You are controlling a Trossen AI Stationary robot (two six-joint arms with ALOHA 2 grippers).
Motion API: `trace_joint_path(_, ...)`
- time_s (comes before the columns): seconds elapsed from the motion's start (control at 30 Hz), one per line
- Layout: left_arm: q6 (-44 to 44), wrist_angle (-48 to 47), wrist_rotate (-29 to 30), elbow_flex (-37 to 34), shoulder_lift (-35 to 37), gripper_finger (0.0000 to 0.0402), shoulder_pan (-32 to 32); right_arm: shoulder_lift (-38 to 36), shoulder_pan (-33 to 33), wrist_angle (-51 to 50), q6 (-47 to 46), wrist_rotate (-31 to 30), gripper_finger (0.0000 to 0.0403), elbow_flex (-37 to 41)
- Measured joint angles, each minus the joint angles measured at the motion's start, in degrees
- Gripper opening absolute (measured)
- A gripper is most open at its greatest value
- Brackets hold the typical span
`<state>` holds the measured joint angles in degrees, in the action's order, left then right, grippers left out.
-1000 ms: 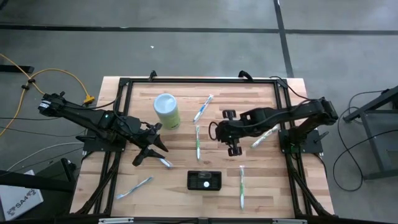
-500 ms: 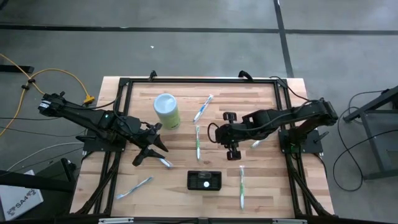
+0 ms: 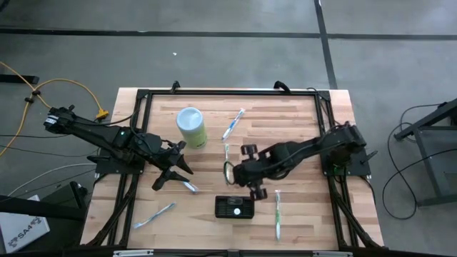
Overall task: Pick & Place toothbrushing station
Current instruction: Put the mouthwash into the mesh organizer
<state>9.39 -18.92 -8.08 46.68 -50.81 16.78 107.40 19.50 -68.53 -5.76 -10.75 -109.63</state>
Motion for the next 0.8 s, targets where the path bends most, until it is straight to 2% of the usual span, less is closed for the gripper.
trace_joint_path(0.27,0.00,0.05,0.00,0.00,0.00,0.0133,0.02,3.65,3.45,0.39,2.55,2.41,0.0091,-7.75)
trace_joint_path(0.47,0.00,0.14,0.01,0.00,0.00,0.0133,0.00,3.67,5.13,2.84,2.93,3.27,0.0091,-8.32)
trace_joint_path(0.8,0.00,0.12,0.01,0.00,0.00,0.0133,0.00,3.67,4.64,2.97,-1.53,1.69,0.0091,-8.32)
